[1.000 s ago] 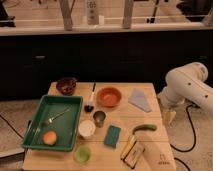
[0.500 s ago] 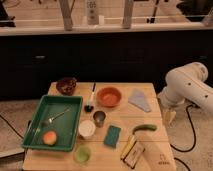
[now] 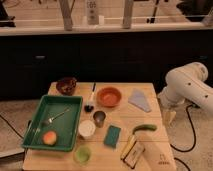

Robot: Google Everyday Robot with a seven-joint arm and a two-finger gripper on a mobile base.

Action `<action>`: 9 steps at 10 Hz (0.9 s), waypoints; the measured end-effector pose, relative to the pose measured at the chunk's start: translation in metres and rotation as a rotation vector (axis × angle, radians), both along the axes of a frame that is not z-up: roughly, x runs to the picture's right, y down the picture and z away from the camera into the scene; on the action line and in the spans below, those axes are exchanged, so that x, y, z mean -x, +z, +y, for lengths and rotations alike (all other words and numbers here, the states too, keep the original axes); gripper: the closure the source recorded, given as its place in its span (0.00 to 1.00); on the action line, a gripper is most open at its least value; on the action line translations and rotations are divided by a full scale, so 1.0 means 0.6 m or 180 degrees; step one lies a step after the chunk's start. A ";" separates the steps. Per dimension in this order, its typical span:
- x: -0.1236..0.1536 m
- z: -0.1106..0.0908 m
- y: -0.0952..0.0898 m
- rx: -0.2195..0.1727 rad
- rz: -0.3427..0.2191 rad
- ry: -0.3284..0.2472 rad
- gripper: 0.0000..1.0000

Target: Place pepper in red bowl

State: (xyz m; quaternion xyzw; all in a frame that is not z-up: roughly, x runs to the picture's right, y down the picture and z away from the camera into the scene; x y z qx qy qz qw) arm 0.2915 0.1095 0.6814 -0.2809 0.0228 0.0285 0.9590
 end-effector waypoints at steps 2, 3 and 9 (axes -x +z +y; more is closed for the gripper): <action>0.000 0.000 0.000 0.0000 0.0000 0.0000 0.20; 0.000 0.002 0.000 0.0005 -0.0001 -0.0008 0.20; 0.015 0.065 0.020 0.0087 -0.0025 -0.0324 0.20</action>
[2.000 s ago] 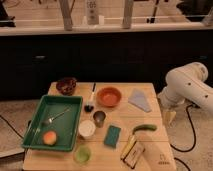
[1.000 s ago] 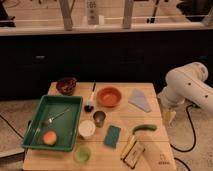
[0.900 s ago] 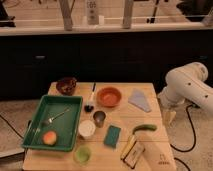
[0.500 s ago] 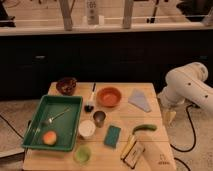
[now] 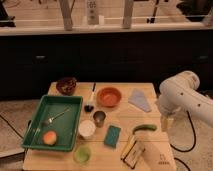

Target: Place pepper in red bowl

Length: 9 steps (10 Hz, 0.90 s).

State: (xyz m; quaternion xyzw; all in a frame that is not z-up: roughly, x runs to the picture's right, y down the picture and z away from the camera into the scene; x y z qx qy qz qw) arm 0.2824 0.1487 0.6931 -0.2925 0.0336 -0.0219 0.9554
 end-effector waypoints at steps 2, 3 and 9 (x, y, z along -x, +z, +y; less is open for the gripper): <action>0.015 0.018 0.012 0.0028 -0.0027 -0.0097 0.20; 0.024 0.031 0.019 0.0046 -0.0045 -0.0137 0.20; 0.048 0.083 0.050 0.0106 -0.0143 -0.0259 0.20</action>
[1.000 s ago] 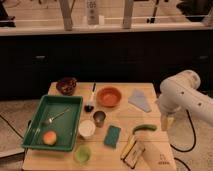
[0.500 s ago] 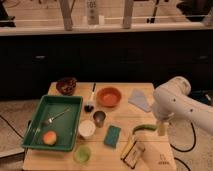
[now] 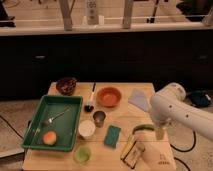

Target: Place pepper in red bowl

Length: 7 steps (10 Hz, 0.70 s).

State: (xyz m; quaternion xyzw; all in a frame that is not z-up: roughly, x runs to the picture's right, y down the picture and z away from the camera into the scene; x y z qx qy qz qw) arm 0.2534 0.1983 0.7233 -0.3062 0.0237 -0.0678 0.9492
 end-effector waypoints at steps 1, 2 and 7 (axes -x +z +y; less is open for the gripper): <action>0.005 0.005 0.002 0.0004 -0.0011 -0.0019 0.20; 0.007 0.008 0.003 0.0010 -0.0019 -0.0028 0.20; 0.021 0.027 0.022 0.0034 -0.0141 -0.0103 0.20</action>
